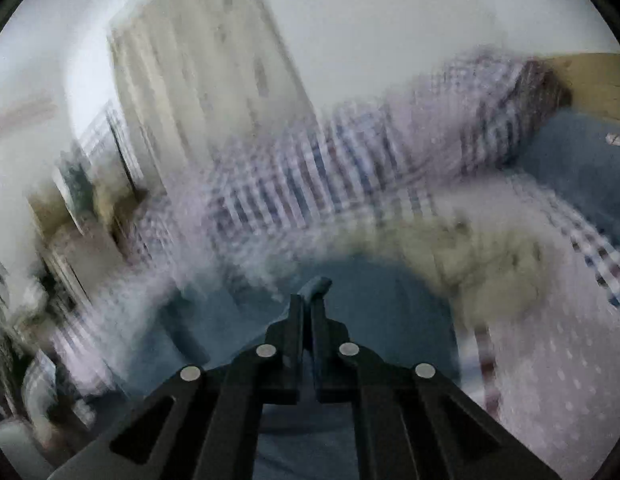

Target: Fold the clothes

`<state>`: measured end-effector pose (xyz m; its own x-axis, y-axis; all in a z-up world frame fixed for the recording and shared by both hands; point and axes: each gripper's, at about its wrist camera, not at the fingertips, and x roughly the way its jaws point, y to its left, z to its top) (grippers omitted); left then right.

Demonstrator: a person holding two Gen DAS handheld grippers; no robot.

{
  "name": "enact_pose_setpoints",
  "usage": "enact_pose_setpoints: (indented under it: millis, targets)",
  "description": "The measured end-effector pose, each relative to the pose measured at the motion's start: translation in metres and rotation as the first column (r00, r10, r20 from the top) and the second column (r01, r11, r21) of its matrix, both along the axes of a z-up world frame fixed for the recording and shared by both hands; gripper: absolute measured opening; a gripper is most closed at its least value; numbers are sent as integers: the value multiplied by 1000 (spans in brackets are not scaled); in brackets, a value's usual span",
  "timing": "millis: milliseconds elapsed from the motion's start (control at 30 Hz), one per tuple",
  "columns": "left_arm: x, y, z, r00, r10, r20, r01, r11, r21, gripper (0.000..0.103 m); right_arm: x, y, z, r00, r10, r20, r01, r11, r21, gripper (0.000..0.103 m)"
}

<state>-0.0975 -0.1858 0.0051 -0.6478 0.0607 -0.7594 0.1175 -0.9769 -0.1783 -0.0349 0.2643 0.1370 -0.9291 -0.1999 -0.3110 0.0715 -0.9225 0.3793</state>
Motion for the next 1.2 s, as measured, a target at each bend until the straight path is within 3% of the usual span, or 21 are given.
enact_pose_setpoints:
  millis: [33, 100, 133, 167, 333, 467, 500, 567, 600, 633, 733, 800, 833, 900, 1033, 1133, 1200]
  targets:
    - [0, 1, 0, 1000, -1, -1, 1, 1000, -7, 5, 1, 8, -3, 1000, -25, 7, 25, 999, -26, 3]
    - [0, 1, 0, 1000, -2, 0, 2, 1000, -11, 5, -18, 22, -25, 983, -93, 156, 96, 995, -10, 4]
    - [0, 0, 0, 1000, -2, 0, 2, 1000, -8, 5, -31, 28, -39, 961, -131, 245, 132, 991, 16, 4]
    - [0, 0, 0, 1000, -1, 0, 1, 1000, -4, 5, -37, 33, -47, 948, -145, 284, 146, 989, 17, 4]
    - [-2, -1, 0, 1000, -1, 5, 1, 1000, 1, 5, -20, 45, -52, 942, -120, 312, 139, 990, -40, 5]
    - [-3, 0, -1, 1000, 4, 11, -4, 1000, -3, 5, -6, 43, -58, 914, -88, 395, 83, 996, 31, 6]
    - [-3, 1, -1, 1000, 5, 12, -5, 1000, -6, 5, -7, 41, -60, 906, -84, 415, 68, 996, 53, 10]
    - [-3, 1, -1, 1000, 4, 11, -4, 1000, -9, 5, -14, 38, -64, 904, -64, 423, 41, 997, 64, 28]
    - [-3, 1, -1, 1000, 4, 11, -3, 1000, -8, 5, -18, 36, -65, 905, -52, 422, 28, 998, 63, 44]
    - [-3, 0, -1, 1000, 4, 11, -4, 1000, -5, 5, -25, 34, -66, 904, -38, 425, 12, 998, 65, 53]
    - [-4, 0, -1, 1000, 6, 12, -6, 1000, -4, 5, -53, 14, -72, 875, -4, 485, -58, 992, 113, 55]
    - [-4, 0, -1, 1000, 7, 13, -7, 1000, -7, 5, -58, 2, -77, 861, 54, 505, -129, 985, 115, 54]
    - [-5, 0, -2, 1000, 7, 13, -7, 1000, -6, 5, -60, -4, -79, 853, 82, 516, -164, 980, 115, 40]
    - [-5, 0, -2, 1000, 7, 14, -7, 1000, -1, 5, -65, -16, -84, 833, 138, 536, -234, 965, 115, 1]
    - [-4, 0, -2, 1000, 7, 16, -7, 1000, 3, 5, -16, -36, -90, 780, 186, 597, -376, 902, 211, 1]
    - [-3, 1, -2, 1000, 8, 15, -8, 1000, 2, 5, 26, -31, -99, 719, 185, 670, -421, 883, 208, 1]
    - [-3, 1, -2, 1000, 9, 14, -9, 1000, 6, 5, 46, -25, -97, 706, 168, 688, -414, 886, 209, 2]
